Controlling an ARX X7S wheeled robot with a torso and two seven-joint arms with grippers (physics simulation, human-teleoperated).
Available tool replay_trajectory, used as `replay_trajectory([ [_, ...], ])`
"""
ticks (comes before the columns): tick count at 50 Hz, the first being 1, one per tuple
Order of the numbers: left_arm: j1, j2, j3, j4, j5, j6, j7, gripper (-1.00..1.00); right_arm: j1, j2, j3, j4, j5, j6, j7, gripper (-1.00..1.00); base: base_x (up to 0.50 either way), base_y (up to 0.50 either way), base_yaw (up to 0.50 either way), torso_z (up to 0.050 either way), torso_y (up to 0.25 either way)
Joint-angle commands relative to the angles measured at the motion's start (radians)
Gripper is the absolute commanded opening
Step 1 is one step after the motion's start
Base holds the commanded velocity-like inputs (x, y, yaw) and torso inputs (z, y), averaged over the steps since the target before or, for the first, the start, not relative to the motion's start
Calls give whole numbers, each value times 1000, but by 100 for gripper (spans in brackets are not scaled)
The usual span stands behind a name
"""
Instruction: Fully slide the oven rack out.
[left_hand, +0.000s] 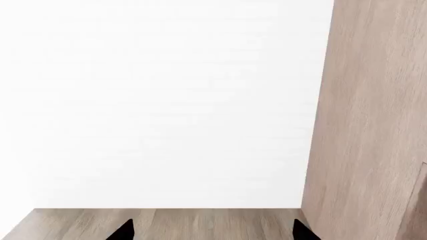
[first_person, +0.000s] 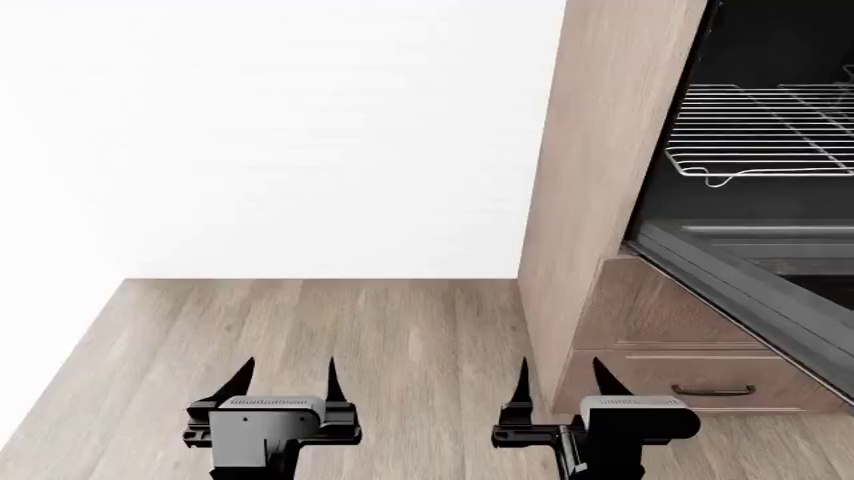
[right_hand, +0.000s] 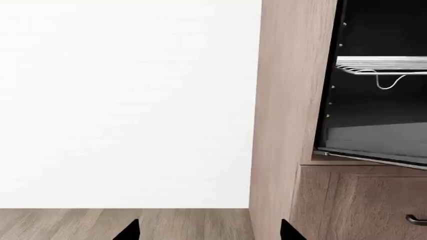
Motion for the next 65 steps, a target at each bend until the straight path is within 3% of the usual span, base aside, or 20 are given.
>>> replay_trajectory([
  [1,1,-15,22,5,7,10,-35,100,0,16,-23,0,7,2,23,100,0,0,0,0,0],
  [13,15,-52,69,295,-64,-207,-67,100,-10,58,-84,-151,-29,102,76,100,0,0,0,35,8],
  [17,-25,-71,78,398,-79,-329,-68,100,7,73,-89,-269,-22,209,70,100,0,0,0,50,2],
  [22,-139,-102,74,579,-121,-601,-61,100,120,108,-69,-487,37,495,27,100,0,0,0,50,0],
  [30,-484,-164,1,801,-261,-1144,-25,100,309,178,-16,-854,94,984,-8,100,0,0,0,50,0],
  [34,-626,-184,-38,850,-309,-1325,-5,100,448,183,63,-952,162,1225,-47,100,0,0,0,50,0],
  [40,-838,-176,-97,860,-361,-1522,15,100,684,266,69,-1046,215,1507,-53,100,0,0,0,50,0],
  [43,-941,-222,-119,822,-489,-1570,-65,100,768,332,135,-1032,483,1570,103,100,0,0,0,50,0],
  [46,-1040,-321,-152,727,-866,-1570,-348,100,901,471,239,-882,933,1570,553,100,0,0,0,50,0],
  [48,-1093,-364,-141,675,-1006,-1569,-465,100,986,526,223,-785,1233,1560,853,100,0,0,0,50,0],
  [51,-1172,-416,-112,609,-1136,-1566,-577,100,1075,595,153,-703,1683,1520,1051,100,0,0,0,50,0],
  [57,-1247,-467,-82,524,-1253,-1557,-683,100,1218,680,2,-607,1875,1476,1192,100,0,0,0,50,0],
  [65,-1308,-525,-7,466,-1230,-1512,-665,100,1412,761,-168,-501,2039,1420,1309,100,0,0,0,43,0],
])
